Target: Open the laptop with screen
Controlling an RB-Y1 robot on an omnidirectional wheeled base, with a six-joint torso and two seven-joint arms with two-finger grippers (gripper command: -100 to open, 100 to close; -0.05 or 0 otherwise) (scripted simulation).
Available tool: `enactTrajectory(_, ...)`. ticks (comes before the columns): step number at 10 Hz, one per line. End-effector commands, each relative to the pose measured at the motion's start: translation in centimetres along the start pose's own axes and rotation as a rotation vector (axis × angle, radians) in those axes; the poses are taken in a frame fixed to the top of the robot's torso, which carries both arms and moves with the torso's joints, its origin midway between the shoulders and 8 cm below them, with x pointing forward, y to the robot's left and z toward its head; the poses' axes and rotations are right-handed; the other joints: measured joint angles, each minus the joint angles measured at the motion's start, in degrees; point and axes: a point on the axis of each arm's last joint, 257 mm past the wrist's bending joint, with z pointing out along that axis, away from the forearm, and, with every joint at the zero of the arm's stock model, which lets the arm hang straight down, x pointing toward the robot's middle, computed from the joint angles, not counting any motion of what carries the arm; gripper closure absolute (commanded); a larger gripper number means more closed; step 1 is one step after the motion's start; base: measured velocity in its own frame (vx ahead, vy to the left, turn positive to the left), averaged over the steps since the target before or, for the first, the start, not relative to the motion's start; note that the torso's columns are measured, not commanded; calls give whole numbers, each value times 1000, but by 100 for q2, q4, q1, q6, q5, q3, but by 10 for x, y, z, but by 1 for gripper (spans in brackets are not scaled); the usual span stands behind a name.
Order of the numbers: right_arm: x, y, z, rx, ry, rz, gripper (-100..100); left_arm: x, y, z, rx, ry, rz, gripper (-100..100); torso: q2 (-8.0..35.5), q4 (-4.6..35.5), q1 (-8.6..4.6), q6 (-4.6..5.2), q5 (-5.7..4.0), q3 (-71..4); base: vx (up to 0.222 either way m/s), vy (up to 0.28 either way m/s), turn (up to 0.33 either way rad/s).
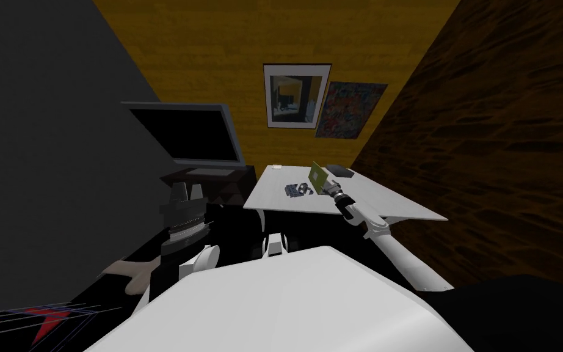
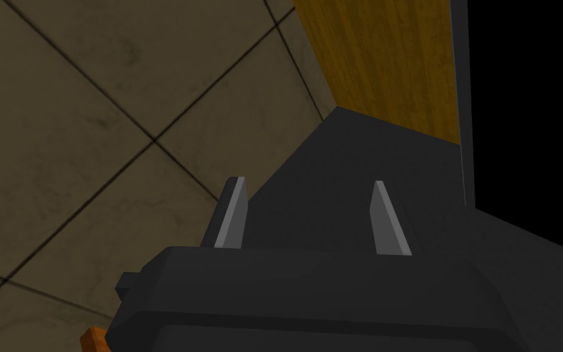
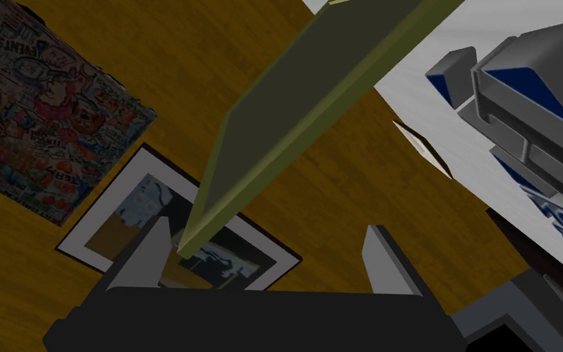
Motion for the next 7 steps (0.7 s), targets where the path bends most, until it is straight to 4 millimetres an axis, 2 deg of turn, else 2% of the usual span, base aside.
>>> enactTrajectory(1, 12, -29, 3, 45, 36, -132, -100, 0, 0, 0, 0, 0, 0, 0, 5, 2, 1, 2, 1, 3, 32, 31, 101)
enactTrajectory(4, 19, -61, 7, 93, 68, -267, -100, 0, 0, 0, 0, 0, 0, 0, -2, 0, -1, -1, 0, -1, 33, 29, 118)
enactTrajectory(6, 19, -57, 6, 85, 63, -245, -100, 0, 0, 0, 0, 0, 0, 0, 6, 1, -6, 3, -2, 4, 7, 5, 7)
enactTrajectory(7, 19, -57, 6, 85, 63, -244, 100, 0, 0, 0, 0, 0, 0, 0, 7, 2, -7, 1, -2, 5, 4, -3, -13)
